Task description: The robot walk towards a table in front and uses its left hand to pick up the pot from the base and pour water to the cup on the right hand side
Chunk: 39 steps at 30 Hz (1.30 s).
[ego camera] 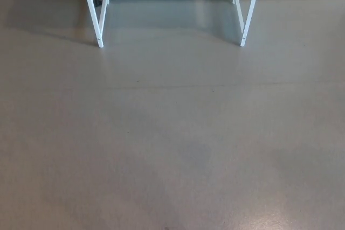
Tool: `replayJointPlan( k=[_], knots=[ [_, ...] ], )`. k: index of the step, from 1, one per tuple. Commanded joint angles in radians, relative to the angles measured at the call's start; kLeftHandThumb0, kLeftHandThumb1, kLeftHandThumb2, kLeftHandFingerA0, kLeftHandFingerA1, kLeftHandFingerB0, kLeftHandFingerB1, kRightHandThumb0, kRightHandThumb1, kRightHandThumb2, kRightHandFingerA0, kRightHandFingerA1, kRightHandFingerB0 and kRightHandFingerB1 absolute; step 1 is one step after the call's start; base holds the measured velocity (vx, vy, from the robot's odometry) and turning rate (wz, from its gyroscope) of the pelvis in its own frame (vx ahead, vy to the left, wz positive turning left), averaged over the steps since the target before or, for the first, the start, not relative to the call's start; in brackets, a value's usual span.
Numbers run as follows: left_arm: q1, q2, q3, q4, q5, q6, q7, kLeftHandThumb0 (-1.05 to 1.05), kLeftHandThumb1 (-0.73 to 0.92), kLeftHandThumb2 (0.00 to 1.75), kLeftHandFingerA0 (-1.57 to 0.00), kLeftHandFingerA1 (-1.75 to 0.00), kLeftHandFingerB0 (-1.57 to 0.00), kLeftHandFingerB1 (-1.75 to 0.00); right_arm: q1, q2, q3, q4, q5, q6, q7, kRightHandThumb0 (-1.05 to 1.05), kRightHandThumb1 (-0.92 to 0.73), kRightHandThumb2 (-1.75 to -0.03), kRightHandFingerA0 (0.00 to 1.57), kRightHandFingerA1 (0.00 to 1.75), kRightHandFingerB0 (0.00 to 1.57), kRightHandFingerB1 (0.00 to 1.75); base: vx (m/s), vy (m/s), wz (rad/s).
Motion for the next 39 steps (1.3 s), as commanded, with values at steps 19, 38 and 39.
replayJointPlan(
  k=[19,38,39],
  knots=[
    [-0.03,0.032,0.01,0.021,-0.077,-0.072,-0.09,-0.23,0.6,0.64,-0.41,-0.46,-0.41,-0.38,-0.032,-0.023,0.002,0.083,0.079,-0.073,0.076,-0.4,-0.61,-0.59,0.49,0.57,0.39,0.41,0.0,-0.009,0.01],
    [-0.02,0.046,-0.02,0.03,-0.076,-0.083,-0.109,-0.2,0.66,0.58,-0.42,-0.42,-0.41,-0.33,-0.006,-0.023,0.035,0.084,0.081,-0.087,0.056,-0.43,-0.44,-0.83,0.5,0.66,0.39,0.55,0.13,0.155,-0.05],
    [-0.02,0.047,-0.025,0.03,-0.074,-0.088,-0.111,-0.2,0.66,0.58,-0.42,-0.43,-0.39,-0.33,-0.008,-0.023,0.03,0.088,0.088,-0.086,0.06,-0.36,-0.58,-0.56,0.51,0.59,0.47,0.44,0.17,-0.005,0.15]
  ],
)
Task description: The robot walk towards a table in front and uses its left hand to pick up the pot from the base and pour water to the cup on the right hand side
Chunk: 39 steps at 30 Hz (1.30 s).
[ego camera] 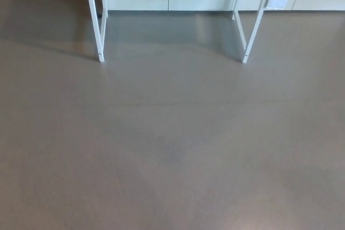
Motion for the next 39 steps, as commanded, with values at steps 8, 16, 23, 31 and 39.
replayJointPlan(
  k=[8,16,23,31,39],
  knots=[
    [0.001,0.01,-0.021,-0.004,-0.015,-0.014,-0.001,-0.18,0.65,0.59,-0.45,-0.43,-0.41,-0.34,0.009,-0.02,0.006,-0.001,0.014,0.007,-0.01,-0.32,-0.58,-0.56,0.45,0.5,0.6,0.6,0.23,-0.198,0.11],
    [-0.006,0.019,-0.038,0.003,-0.013,-0.016,-0.008,-0.2,0.64,0.59,-0.49,-0.46,-0.42,-0.35,-0.004,-0.027,0.017,0.019,0.008,0.016,-0.013,-0.36,-0.59,-0.57,0.5,0.55,0.33,0.4,0.27,-0.119,0.08],
    [0.005,0.017,-0.045,0.003,-0.011,-0.023,0.0,-0.2,0.64,0.59,-0.46,-0.44,-0.42,-0.34,0.005,-0.023,0.013,0.043,0.016,-0.007,-0.008,-0.42,-0.54,-0.56,0.44,0.5,0.71,0.61,0.3,0.189,-0.09],
    [0.001,0.017,-0.04,-0.012,-0.023,-0.002,0.015,-0.17,0.65,0.59,-0.54,-0.47,-0.45,-0.36,0.007,-0.022,0.014,0.041,0.021,-0.004,-0.007,-0.39,-0.56,-0.56,0.43,0.49,0.67,0.66,0.31,0.211,-0.06],
    [-0.018,0.019,-0.044,-0.019,-0.022,-0.008,0.037,-0.2,0.66,0.59,-0.58,-0.48,-0.5,-0.37,-0.004,-0.018,0.029,0.023,0.011,-0.011,-0.018,-0.42,-0.56,-0.56,0.48,0.56,0.56,0.51,0.33,-0.067,0.1]
  ],
)
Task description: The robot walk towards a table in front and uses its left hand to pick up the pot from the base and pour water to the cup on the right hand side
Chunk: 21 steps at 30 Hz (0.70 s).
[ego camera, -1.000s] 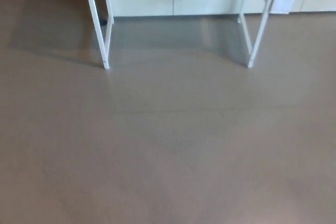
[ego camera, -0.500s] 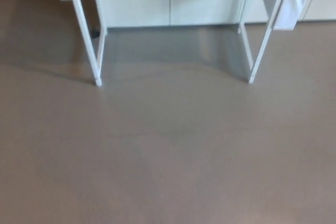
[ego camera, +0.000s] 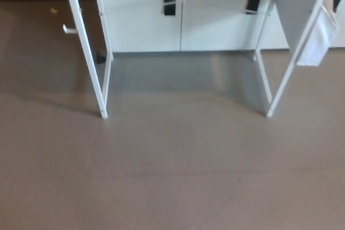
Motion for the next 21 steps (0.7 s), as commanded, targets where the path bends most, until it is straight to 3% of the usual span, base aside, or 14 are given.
replayJointPlan(
  k=[1,3,9,17,21],
  knots=[
    [-0.014,0.008,0.001,-0.016,-0.01,-0.008,0.014,-0.2,0.66,0.59,-0.58,-0.48,-0.5,-0.37,-0.006,-0.015,0.001,-0.028,0.009,-0.013,-0.006,-0.42,-0.56,-0.56,0.48,0.56,0.56,0.51,0.31,-0.182,0.52],
    [-0.011,0.011,-0.007,-0.025,-0.004,-0.014,-0.001,-0.2,0.64,0.59,-0.51,-0.47,-0.47,-0.36,-0.008,-0.016,0.004,-0.029,0.006,-0.012,-0.012,-0.44,-0.56,-0.57,0.52,0.57,0.56,0.48,0.3,-0.182,-0.01],
    [-0.021,0.014,-0.009,-0.021,-0.006,-0.013,-0.008,-0.2,0.64,0.59,-0.53,-0.48,-0.47,-0.36,-0.012,-0.013,0.007,-0.037,0.006,-0.013,-0.019,-0.4,-0.57,-0.57,0.47,0.52,0.53,0.49,0.31,-0.044,-0.08],
    [-0.026,0.021,-0.022,-0.038,-0.003,0.007,-0.015,-0.19,0.62,0.58,-0.48,-0.47,-0.42,-0.35,-0.006,-0.017,0.024,-0.037,-0.008,-0.028,-0.014,-0.41,-0.61,-0.57,0.49,0.51,0.47,0.44,0.39,0.215,-0.06],
    [-0.032,0.024,-0.025,-0.023,-0.003,-0.001,-0.018,-0.2,0.63,0.59,-0.48,-0.46,-0.42,-0.35,-0.012,-0.014,0.017,-0.036,0.008,-0.016,-0.025,-0.39,-0.59,-0.58,0.46,0.5,0.51,0.47,0.32,0.121,0.07]
  ],
)
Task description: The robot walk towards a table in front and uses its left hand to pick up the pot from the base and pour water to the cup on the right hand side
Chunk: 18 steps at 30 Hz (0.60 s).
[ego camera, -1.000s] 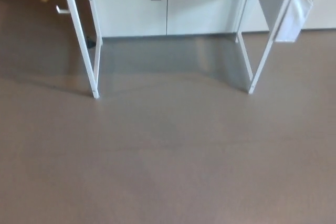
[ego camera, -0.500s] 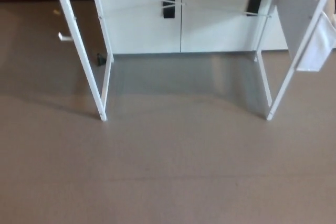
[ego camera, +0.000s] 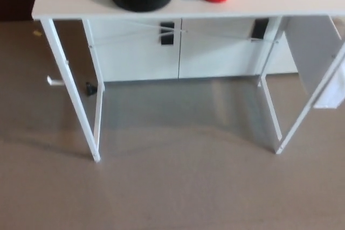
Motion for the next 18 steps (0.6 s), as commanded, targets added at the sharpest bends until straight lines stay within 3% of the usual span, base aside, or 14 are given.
replayJointPlan(
  k=[1,6,8,9,18],
  knots=[
    [0.002,0.011,-0.003,0.011,-0.004,0.001,-0.006,-0.19,0.62,0.58,-0.49,-0.48,-0.43,-0.36,0.003,-0.014,0.002,-0.006,0.002,-0.012,-0.01,-0.4,-0.6,-0.58,0.46,0.51,0.51,0.48,0.33,0.043,0.05],
    [0.001,0.011,-0.01,0.008,0.0,0.002,-0.005,-0.2,0.64,0.59,-0.5,-0.47,-0.42,-0.36,0.006,-0.01,0.005,-0.012,0.006,-0.016,-0.009,-0.39,-0.58,-0.56,0.43,0.49,0.62,0.59,0.33,-0.057,0.16],
    [0.001,0.012,-0.01,0.011,-0.001,0.001,-0.006,-0.2,0.64,0.59,-0.5,-0.48,-0.43,-0.36,0.006,-0.009,0.004,-0.016,0.009,-0.012,-0.009,-0.39,-0.59,-0.56,0.44,0.5,0.61,0.59,0.39,-0.151,0.27],
    [0.0,0.012,-0.009,0.011,-0.004,0.005,-0.009,-0.2,0.65,0.59,-0.48,-0.48,-0.43,-0.36,0.007,-0.011,0.01,-0.017,0.004,-0.013,-0.006,-0.39,-0.6,-0.58,0.46,0.52,0.49,0.5,0.43,-0.144,0.65],
    [-0.004,0.015,-0.011,0.004,-0.008,0.013,-0.016,-0.21,0.66,0.59,-0.53,-0.53,-0.44,-0.36,0.003,-0.012,0.024,-0.016,-0.007,-0.013,-0.032,-0.41,-0.59,-0.57,0.51,0.52,0.56,0.51,0.33,-0.076,0.05]
  ],
)
